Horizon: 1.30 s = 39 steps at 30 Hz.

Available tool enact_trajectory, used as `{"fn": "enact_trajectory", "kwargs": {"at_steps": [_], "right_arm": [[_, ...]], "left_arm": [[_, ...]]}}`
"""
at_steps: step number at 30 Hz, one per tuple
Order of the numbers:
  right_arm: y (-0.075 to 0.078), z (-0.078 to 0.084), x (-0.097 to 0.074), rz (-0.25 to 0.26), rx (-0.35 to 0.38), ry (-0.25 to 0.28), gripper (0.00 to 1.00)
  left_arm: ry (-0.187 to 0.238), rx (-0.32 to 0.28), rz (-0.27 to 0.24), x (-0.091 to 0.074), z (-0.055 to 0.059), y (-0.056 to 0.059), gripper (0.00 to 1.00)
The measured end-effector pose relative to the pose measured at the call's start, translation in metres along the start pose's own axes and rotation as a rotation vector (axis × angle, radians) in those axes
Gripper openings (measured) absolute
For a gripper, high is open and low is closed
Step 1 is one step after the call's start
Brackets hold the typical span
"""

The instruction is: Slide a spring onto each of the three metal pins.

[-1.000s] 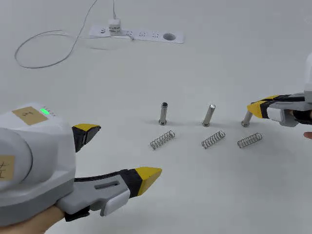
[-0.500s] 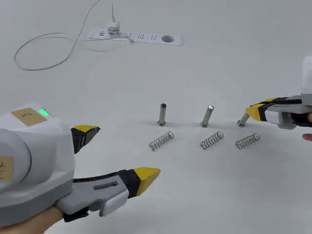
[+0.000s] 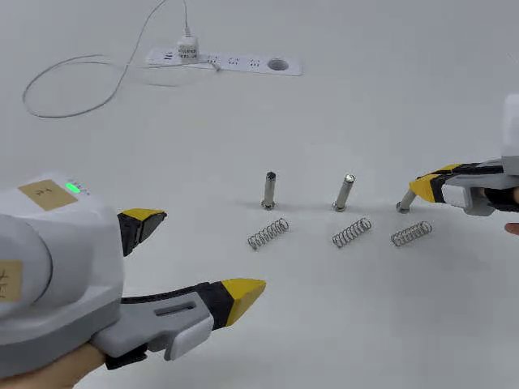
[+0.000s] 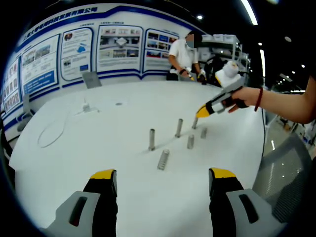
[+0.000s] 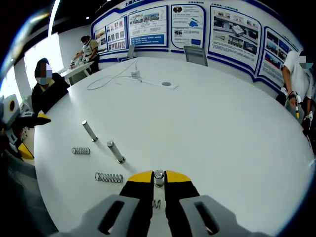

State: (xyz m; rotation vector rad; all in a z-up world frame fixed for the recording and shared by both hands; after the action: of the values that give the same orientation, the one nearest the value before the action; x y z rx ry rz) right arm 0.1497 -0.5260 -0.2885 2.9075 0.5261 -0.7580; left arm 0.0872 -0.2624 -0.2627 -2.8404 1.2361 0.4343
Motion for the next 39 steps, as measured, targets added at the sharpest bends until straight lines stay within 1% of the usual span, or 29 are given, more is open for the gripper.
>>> {"fn": "enact_trajectory", "kwargs": {"at_steps": [6,15,19,20,23,25,31,36,39], "right_arm": [[0.0,0.0,0.0,0.002,0.009,-0.001,0.09],[-0.004,0.0,0.0,-0.018,-0.053,-0.01,0.09],[-0.003,0.0,0.0,-0.019,-0.062,-0.016,0.09],[-0.003,0.0,0.0,-0.021,-0.067,-0.017,0.1],[-0.002,-0.001,-0.001,-0.018,-0.084,-0.012,0.14],[-0.001,-0.003,-0.002,-0.014,-0.084,-0.011,0.19],[0.0,-0.009,-0.007,-0.015,-0.081,0.012,0.22],[-0.003,-0.017,-0.012,-0.021,-0.039,0.052,0.25],[-0.004,-0.019,-0.016,-0.022,-0.023,0.061,0.27]], "left_arm": [[-0.003,0.004,0.003,0.0,0.0,0.001,0.77],[-0.011,0.009,0.006,0.001,0.002,0.001,0.75],[-0.016,0.0,0.015,0.001,0.003,0.002,0.74],[-0.019,-0.008,0.015,0.002,0.004,0.002,0.74],[-0.02,-0.003,0.016,0.001,0.004,0.002,0.74],[-0.017,-0.006,0.016,0.001,0.003,0.002,0.74],[-0.02,0.002,0.021,0.002,0.003,0.001,0.73],[-0.025,0.015,0.03,0.004,0.002,0.001,0.71],[-0.02,0.017,0.035,0.005,0.001,0.002,0.7]]}}
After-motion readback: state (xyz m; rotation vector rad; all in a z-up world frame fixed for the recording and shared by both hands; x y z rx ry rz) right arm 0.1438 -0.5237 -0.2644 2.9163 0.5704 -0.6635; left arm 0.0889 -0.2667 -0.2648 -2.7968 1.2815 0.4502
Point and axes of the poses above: the centre of the closed fingertips' face, and the gripper's own axes: x roughly forward along the fingers, y roughly to its right, z roughly out of its underside, the point moved 2 cm from there along -x, roughly backward along the fingers, and after that the axes turned 15 degrees about y, right-handed, at the moved point
